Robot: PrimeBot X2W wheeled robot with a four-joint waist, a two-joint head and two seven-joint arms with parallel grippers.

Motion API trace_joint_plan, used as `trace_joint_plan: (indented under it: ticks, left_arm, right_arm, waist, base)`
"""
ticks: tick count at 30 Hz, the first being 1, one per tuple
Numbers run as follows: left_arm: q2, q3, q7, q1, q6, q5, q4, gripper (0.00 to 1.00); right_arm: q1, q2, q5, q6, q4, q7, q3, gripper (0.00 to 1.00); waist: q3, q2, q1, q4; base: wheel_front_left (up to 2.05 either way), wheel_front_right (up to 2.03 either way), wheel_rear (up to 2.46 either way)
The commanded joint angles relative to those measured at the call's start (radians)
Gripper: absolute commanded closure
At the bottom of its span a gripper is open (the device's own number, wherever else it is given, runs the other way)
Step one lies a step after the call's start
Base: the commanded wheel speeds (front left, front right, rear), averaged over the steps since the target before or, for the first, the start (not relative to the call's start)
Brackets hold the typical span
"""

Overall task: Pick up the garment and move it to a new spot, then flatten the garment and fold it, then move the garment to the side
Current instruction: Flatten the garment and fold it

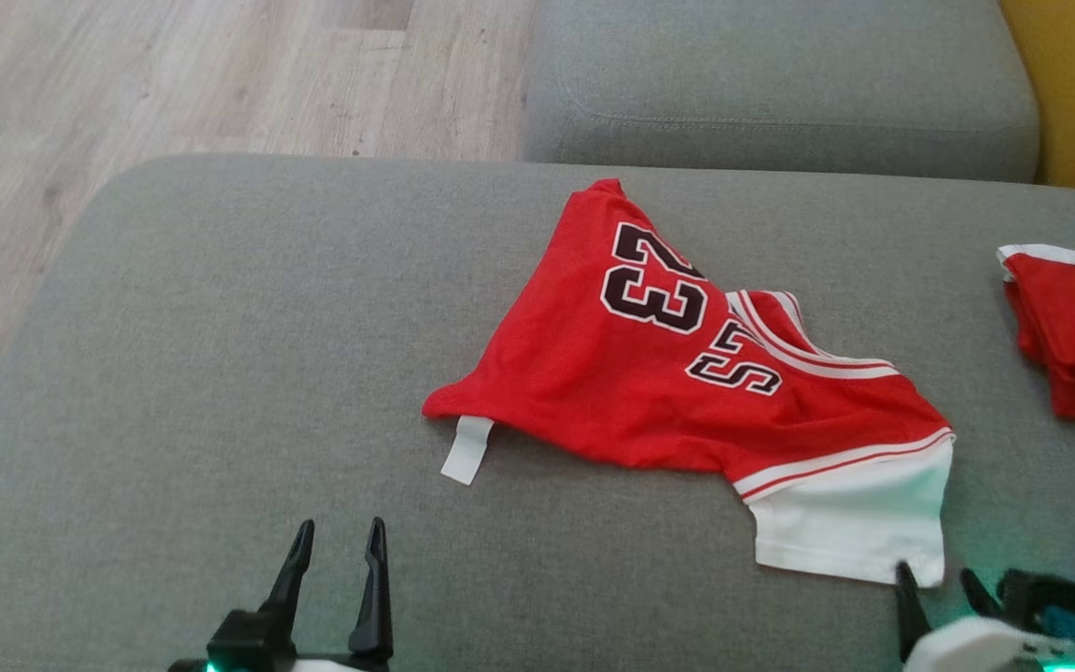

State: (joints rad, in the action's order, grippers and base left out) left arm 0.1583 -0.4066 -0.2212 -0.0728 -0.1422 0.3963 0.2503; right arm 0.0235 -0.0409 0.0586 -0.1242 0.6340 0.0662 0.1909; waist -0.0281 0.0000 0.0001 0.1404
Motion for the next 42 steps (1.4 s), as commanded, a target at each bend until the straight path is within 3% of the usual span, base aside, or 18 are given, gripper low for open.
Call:
trace_joint_plan:
  ticks: [1,3,5,8,14,22,27,42]
  left_arm:
    - [0.012,0.027,-0.007,0.040,-0.007,0.004,-0.029,0.00]
    - [0.013,0.027,-0.008,0.040,-0.008,0.005,-0.028,0.00]
    - [0.014,0.027,-0.009,0.039,-0.010,0.008,-0.028,0.00]
    - [0.014,0.029,-0.010,0.037,-0.014,0.011,-0.028,0.00]
    - [0.007,0.032,-0.010,0.036,-0.015,0.027,-0.033,0.00]
    - [-0.024,0.030,0.039,0.084,0.036,0.101,0.005,0.00]
    - [-0.057,0.019,0.112,0.175,0.081,0.164,0.102,0.00]
    - [-0.098,0.045,0.140,0.469,0.123,0.266,0.445,0.00]
  right_arm:
    - [-0.064,-0.009,-0.006,-0.007,-0.014,0.016,-0.025,0.00]
    - [-0.089,-0.009,-0.005,-0.007,0.033,0.022,-0.033,0.00]
    - [-0.117,-0.009,0.001,-0.007,0.095,0.030,-0.049,0.54]
    - [-0.142,-0.009,0.014,-0.007,0.135,0.053,-0.065,1.00]
    - [-0.166,-0.009,0.045,-0.007,0.132,0.111,-0.073,1.00]
    - [-0.078,-0.009,0.005,-0.007,-0.050,0.081,-0.022,1.00]
    - [-0.030,-0.009,0.007,-0.007,-0.166,0.020,-0.011,1.00]
    - [-0.055,-0.009,0.023,-0.007,-0.323,-0.058,-0.051,1.00]
  waist:
    - [0.003,0.0000,-0.0001,0.003]
    - [0.007,0.0000,-0.0001,0.005]
    - [0.010,0.0000,-0.0001,0.004]
    - [0.011,0.0000,-0.0001,-0.005]
    - [0.006,0.0000,-0.0001,-0.034]
    - [0.007,0.0000,-0.0001,-0.084]
    - [0.025,0.0000,-0.0001,-0.105]
    - [0.144,0.0000,-0.0001,-0.181]
  base:
    - [0.00,0.00,0.00]
    - [0.00,0.00,0.00]
    - [0.00,0.00,0.00]
    - [0.00,0.00,0.00]
    - [0.00,0.00,0.00]
    - [0.00,0.00,0.00]
    - [0.00,0.00,0.00]
    - [0.00,0.00,0.00]
